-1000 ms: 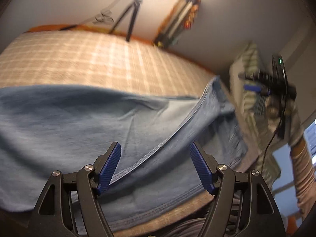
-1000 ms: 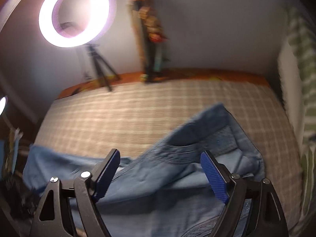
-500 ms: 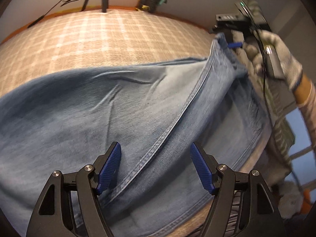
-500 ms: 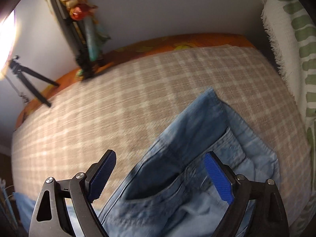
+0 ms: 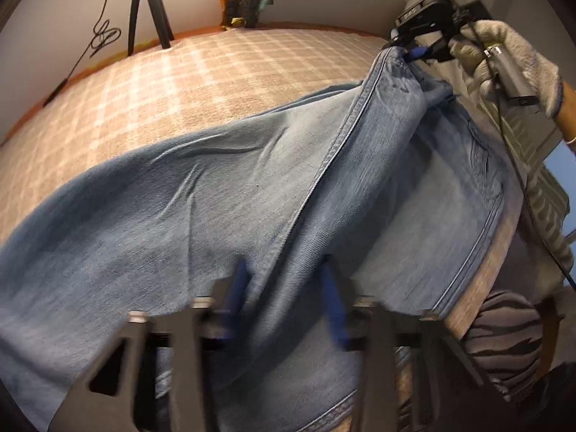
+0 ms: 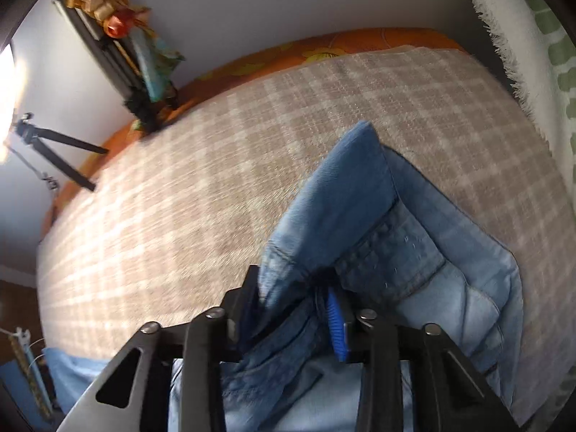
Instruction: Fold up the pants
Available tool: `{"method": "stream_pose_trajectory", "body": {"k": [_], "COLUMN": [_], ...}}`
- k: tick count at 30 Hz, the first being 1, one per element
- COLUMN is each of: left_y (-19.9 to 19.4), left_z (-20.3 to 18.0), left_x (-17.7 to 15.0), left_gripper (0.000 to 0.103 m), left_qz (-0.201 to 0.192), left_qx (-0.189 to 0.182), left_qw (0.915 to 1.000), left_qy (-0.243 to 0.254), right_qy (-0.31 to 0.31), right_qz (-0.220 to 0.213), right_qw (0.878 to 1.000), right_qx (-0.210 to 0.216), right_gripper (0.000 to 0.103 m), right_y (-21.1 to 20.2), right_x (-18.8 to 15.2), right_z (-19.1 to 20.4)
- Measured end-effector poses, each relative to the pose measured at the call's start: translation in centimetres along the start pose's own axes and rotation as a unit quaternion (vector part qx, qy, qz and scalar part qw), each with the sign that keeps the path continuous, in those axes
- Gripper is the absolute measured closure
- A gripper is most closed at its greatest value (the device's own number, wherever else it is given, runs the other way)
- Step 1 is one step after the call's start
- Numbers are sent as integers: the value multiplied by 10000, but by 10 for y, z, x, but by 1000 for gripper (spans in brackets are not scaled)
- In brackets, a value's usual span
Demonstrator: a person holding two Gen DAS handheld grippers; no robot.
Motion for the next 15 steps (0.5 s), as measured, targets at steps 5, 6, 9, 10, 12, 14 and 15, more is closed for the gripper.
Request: {"method": "stream_pose_trajectory", "body": {"k": [5,6,9,10,12,14,15], "left_y": [-12,-15,-28,-32,-39,-40,-36], "left_z": [-4,-5,-9,-10,-14,-19,-21], "left_x": [-3,-3,-5,-7,-11,-18,-20], "left_gripper": [96,96,96,96,96,96,96], "left_qz": [-240,-288,-480,-532,-584,-541,-478], "left_qx": [84,95,23,-12,-82,-121,-120], "left_qw": [9995,9993,9986,9983,9979,9977,9978], "left_qy": [173,210,231,245,285,389,453], "right_qy": [-71,-37,16,76,196,277,306], "right_qz": [-431,-523,-859,-960,-1092,-1252,-1315], "right_qw": [9979,9971,9931,9915,9881,9842,9829], "right_qx": [479,554,804,871,1069,1218,1252], "right_gripper": [96,97,98,98,98,98,98], "right_y": [-50,-59,-94,-103,-120,-132,-132], "right_x": [-23,-27,-50,-59,-81,-108,-120], "right_z": [-9,-13,-29,-35,-53,-73,-79]}}
Point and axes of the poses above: each gripper's, at about its wrist camera, not at the fingertips, and y roughly the way its jaws point, z to its left, x to its top, the point moved 2 cm from there along y, roughly the way its jaws point, and after that the axes turned 6 degrees about -z, right-handed, at the moved point
